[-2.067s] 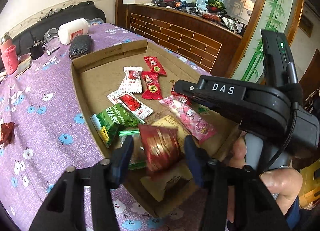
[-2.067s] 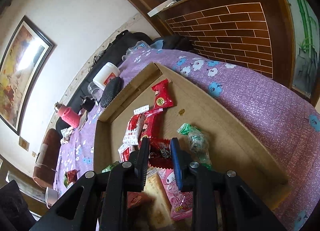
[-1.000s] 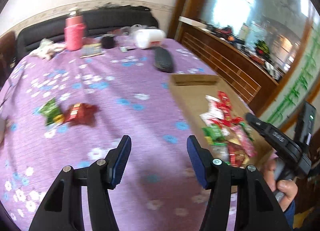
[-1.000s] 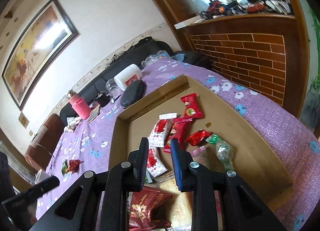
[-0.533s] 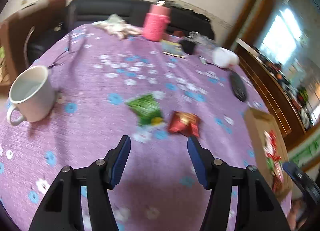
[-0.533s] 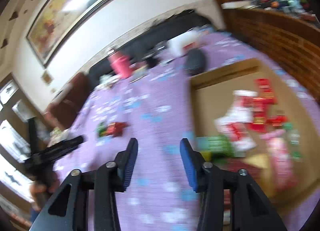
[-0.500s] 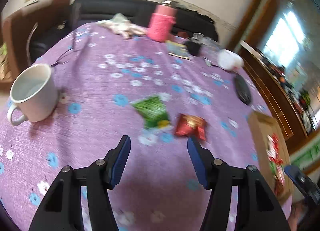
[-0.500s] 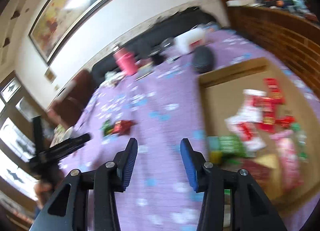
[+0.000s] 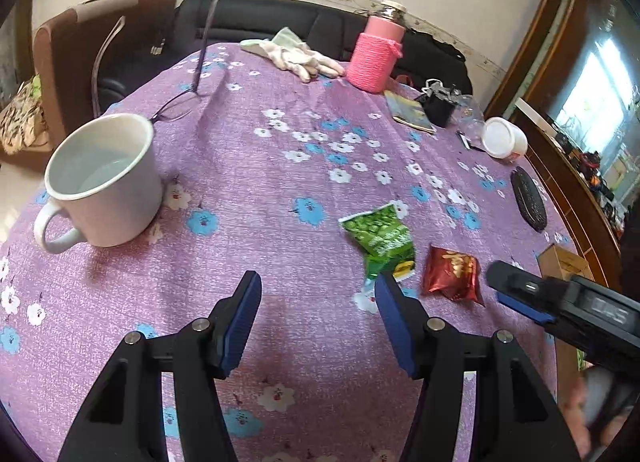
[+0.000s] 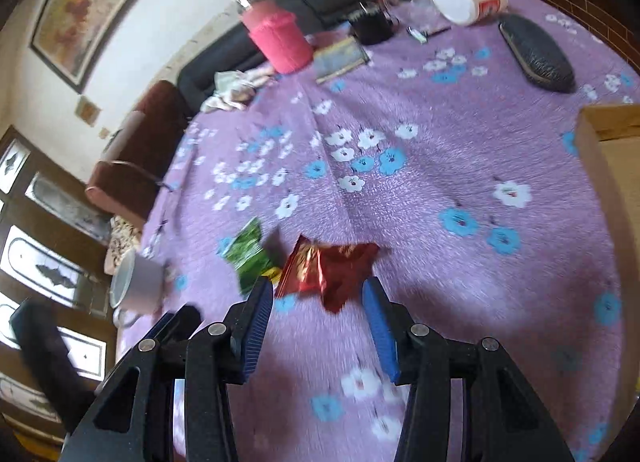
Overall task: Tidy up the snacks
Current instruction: 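Grasp the green pea snack bag with left gripper while right gripper grasps red-brown candy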
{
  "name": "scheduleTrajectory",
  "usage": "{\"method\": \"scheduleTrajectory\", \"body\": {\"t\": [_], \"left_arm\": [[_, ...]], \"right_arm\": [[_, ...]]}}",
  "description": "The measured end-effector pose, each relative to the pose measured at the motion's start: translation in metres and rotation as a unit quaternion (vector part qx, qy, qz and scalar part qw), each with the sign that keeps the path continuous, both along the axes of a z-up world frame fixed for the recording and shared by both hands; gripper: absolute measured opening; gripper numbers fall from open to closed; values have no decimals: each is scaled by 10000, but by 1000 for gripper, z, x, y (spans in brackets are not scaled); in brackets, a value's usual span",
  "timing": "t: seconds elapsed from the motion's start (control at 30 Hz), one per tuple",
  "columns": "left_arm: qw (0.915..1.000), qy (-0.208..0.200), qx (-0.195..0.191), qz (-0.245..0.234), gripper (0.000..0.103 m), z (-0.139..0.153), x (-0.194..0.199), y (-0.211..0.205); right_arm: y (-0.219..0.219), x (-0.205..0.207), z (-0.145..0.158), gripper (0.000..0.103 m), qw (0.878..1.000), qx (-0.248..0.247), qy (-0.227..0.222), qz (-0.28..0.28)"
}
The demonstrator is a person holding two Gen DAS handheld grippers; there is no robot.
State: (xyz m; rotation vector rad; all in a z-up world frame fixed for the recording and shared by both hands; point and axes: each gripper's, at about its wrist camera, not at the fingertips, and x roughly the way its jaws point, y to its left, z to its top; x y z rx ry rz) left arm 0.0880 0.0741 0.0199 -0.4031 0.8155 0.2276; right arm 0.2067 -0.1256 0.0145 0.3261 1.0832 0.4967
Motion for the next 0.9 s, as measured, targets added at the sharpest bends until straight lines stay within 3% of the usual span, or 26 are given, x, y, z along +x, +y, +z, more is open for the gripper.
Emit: {"method": "scheduleTrajectory", "body": {"t": [0.23, 0.3, 0.33, 0.43, 0.6, 0.73, 0.9], "left_arm": [[9998, 12, -139, 115, 58, -1, 2, 10], [9999, 26, -100, 86, 58, -1, 2, 9], [9999, 32, -103, 80, 58, -1, 2, 8], [9999, 33, -109, 47, 58, -2, 2, 8], [9998, -27, -178, -61, 58, -3, 4, 6], [9985, -114, -442, -296, 58, -2, 5, 2], [9975, -5, -605, -375, 58, -1, 12, -12]], "right_arm": [[23, 26, -22, 52, 9996, -277, 82, -67], [26, 25, -21, 46, 9992, -383, -91, -46], [26, 24, -20, 37, 9991, -398, -146, -41], [21, 20, -21, 36, 9996, -251, -121, 45], [-17, -5, -8, 35, 9992, 99, -377, -30], [-53, -34, -5, 35, 9967, 186, -758, -213], [-71, -33, -5, 35, 9931, 98, -1133, -289]]}}
